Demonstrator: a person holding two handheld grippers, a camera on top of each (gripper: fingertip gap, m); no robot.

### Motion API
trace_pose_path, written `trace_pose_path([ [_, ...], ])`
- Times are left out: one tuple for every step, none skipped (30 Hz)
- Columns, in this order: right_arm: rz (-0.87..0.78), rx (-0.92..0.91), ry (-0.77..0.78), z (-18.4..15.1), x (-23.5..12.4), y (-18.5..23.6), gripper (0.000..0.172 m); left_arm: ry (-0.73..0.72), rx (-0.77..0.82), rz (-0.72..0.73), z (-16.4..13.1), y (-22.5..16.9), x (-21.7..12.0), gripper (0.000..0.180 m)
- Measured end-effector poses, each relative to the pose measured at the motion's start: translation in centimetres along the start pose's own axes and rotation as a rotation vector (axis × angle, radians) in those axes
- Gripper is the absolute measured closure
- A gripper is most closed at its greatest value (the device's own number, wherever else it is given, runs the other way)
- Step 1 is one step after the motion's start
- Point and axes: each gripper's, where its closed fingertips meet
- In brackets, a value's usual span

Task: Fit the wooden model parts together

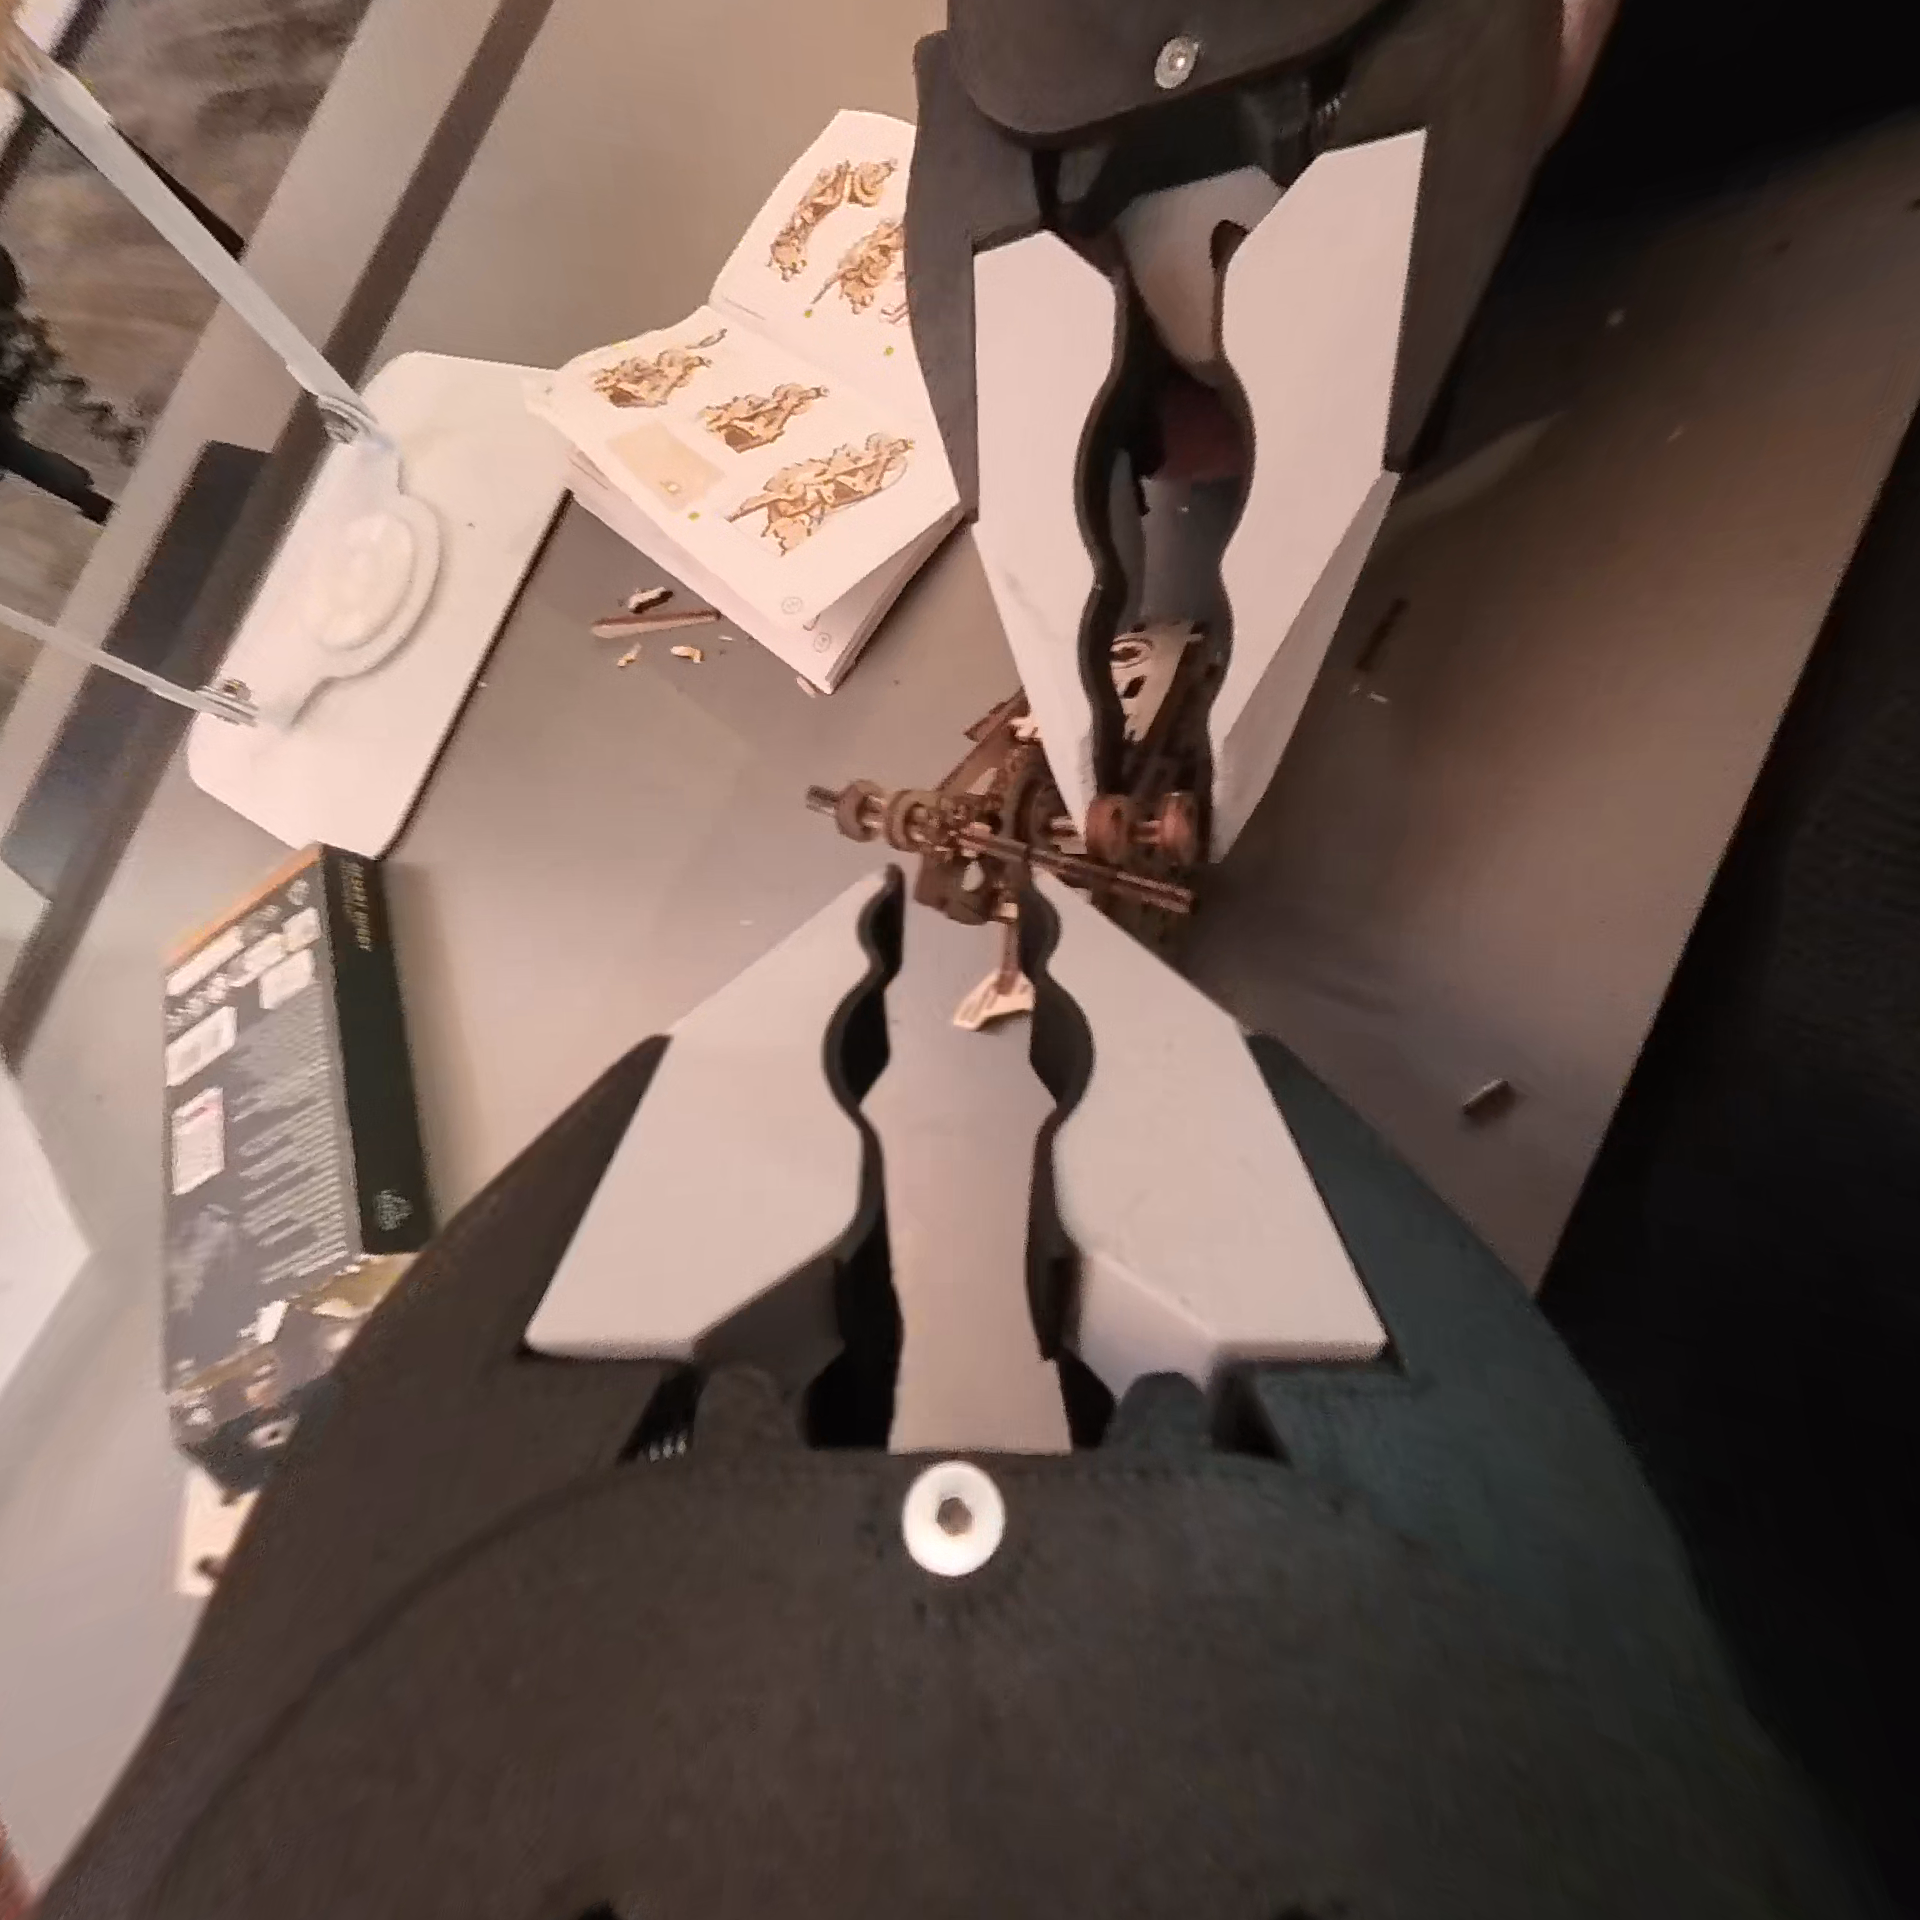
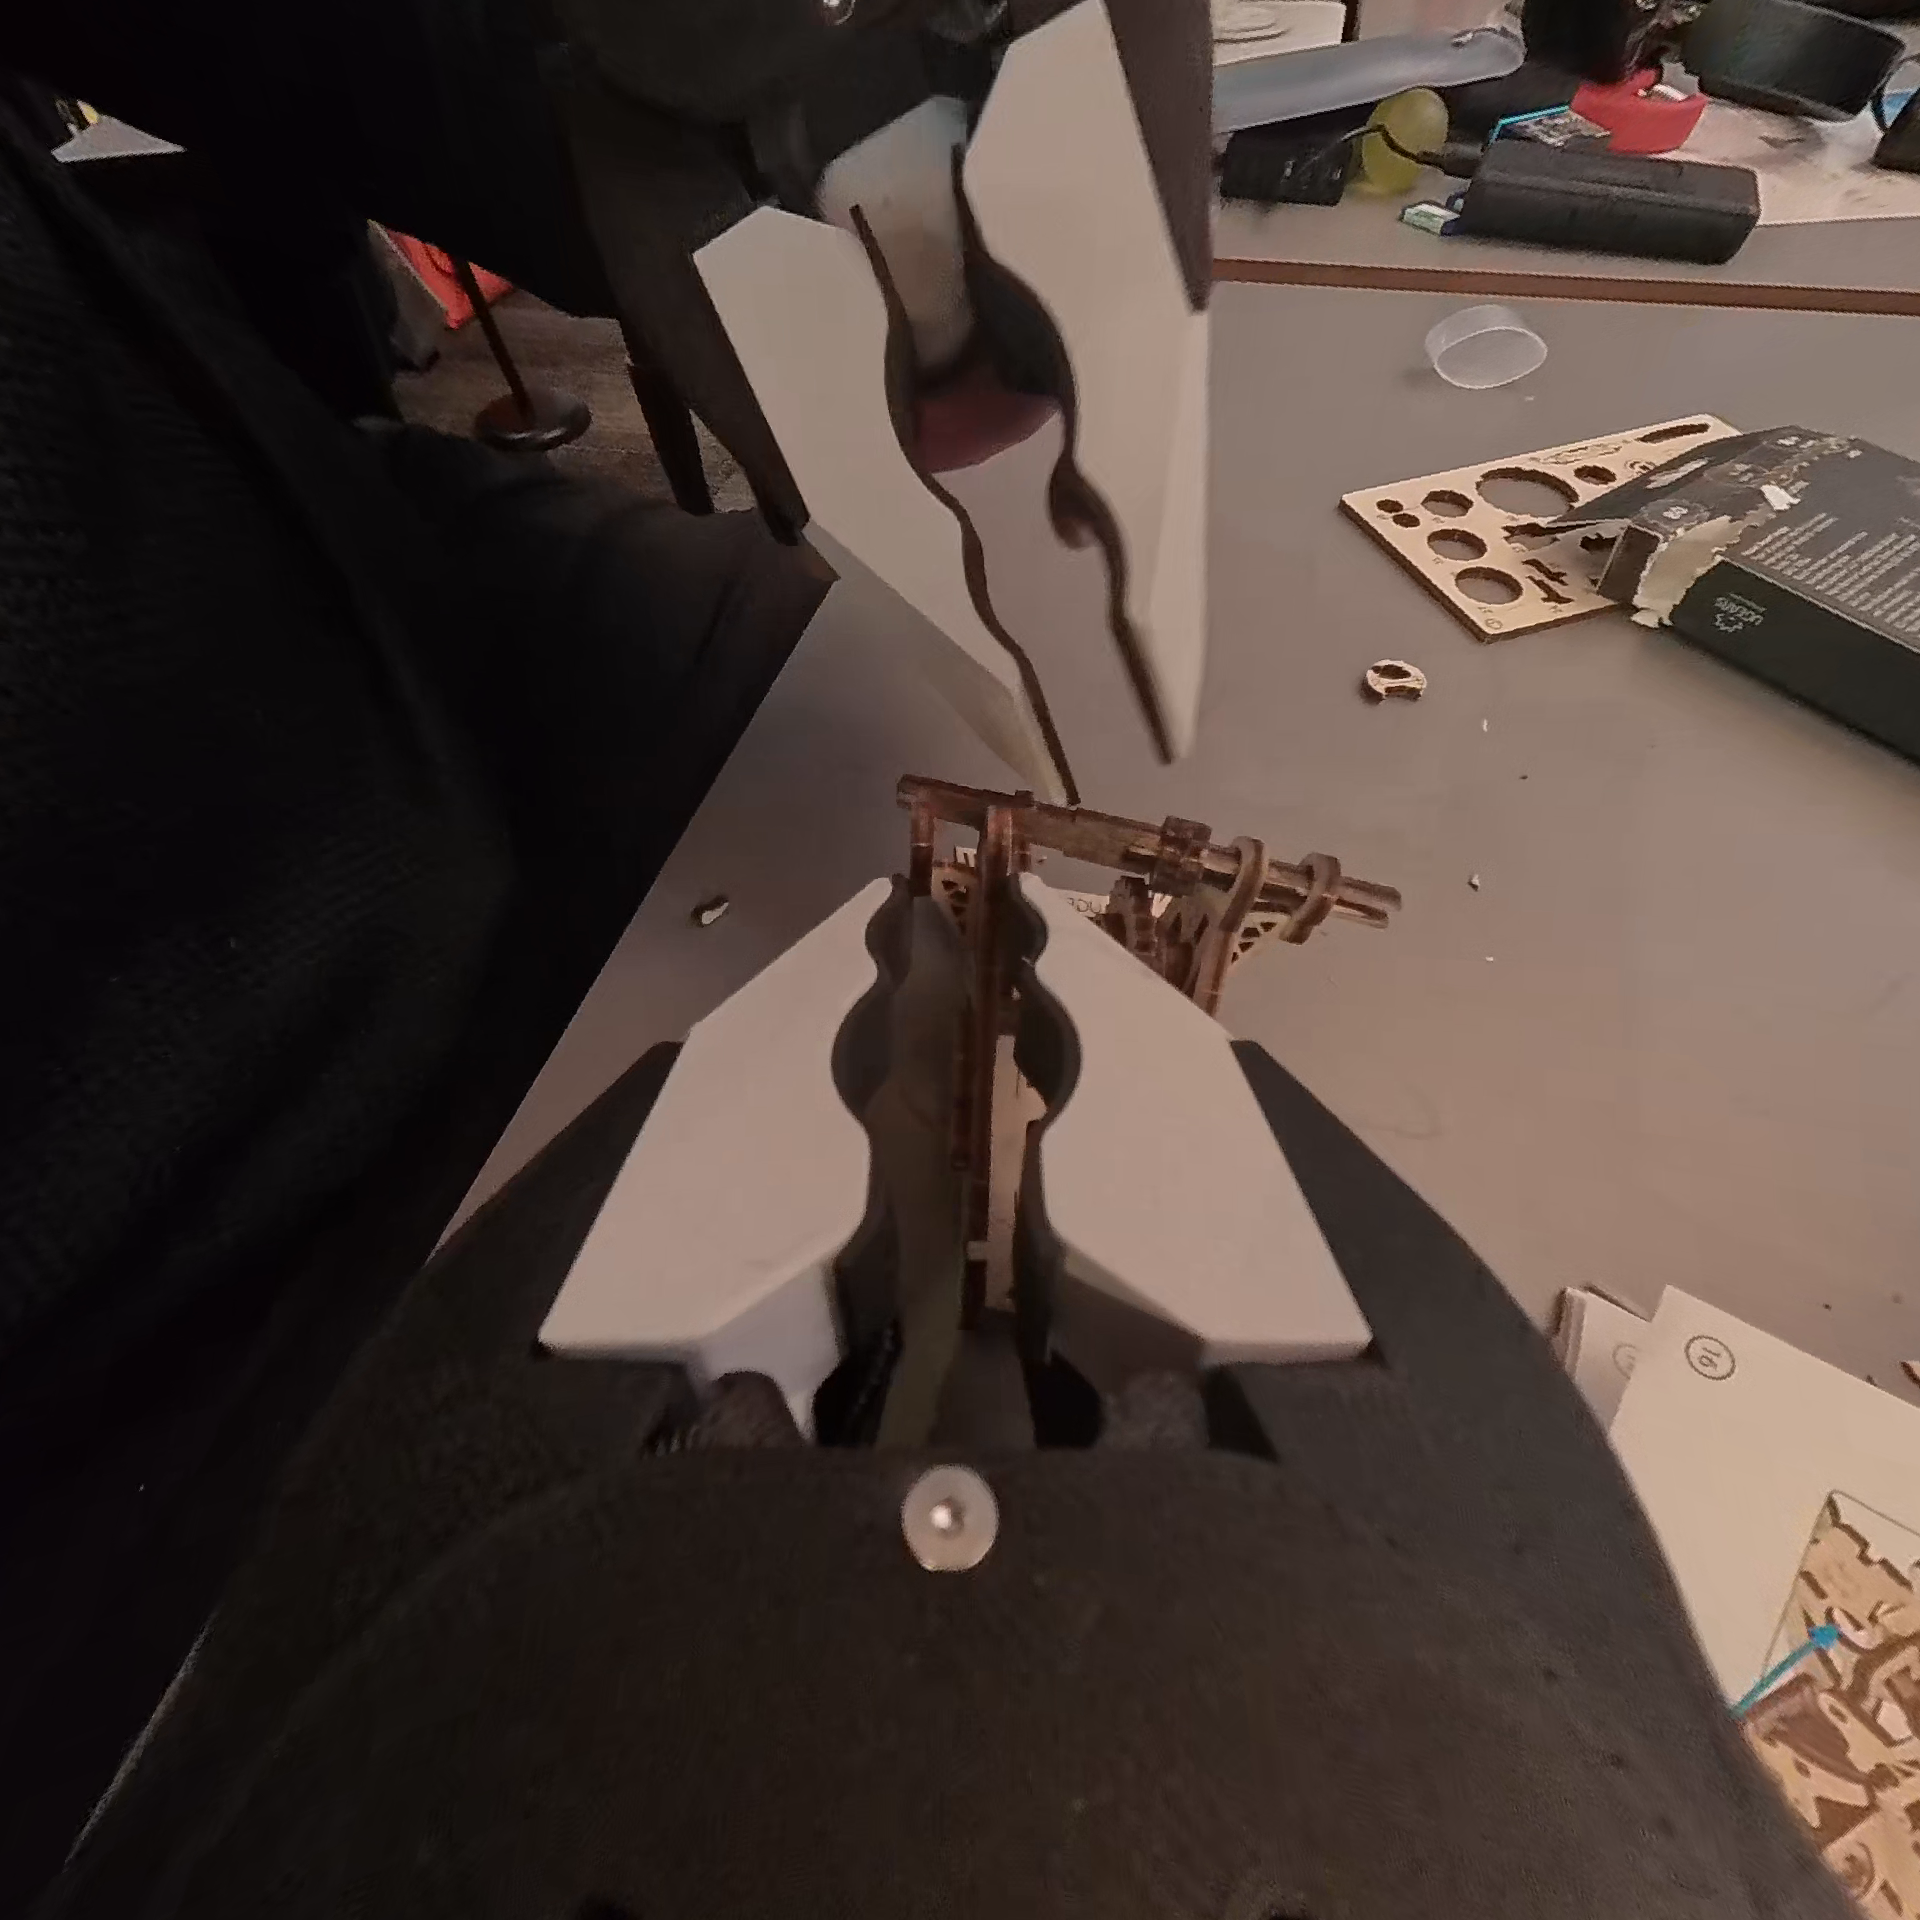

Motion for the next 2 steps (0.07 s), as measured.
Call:
trace_pose_path([
  [0.005,-0.006,0.003,-0.04,0.04,0.12,0.157,-0.008,0.031,0.017,0.21,0.27,-0.17,0.157],
  [0.009,-0.008,0.004,-0.05,0.04,0.19,0.157,-0.021,0.072,0.034,0.6,0.51,-0.35,0.152],
])
Point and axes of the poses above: each gripper's, where its closed fingertips meet, x out along the fingers, z out of its top, y = z × x across the jaws, and after that the axes turned 2 degrees about -y, right-handed
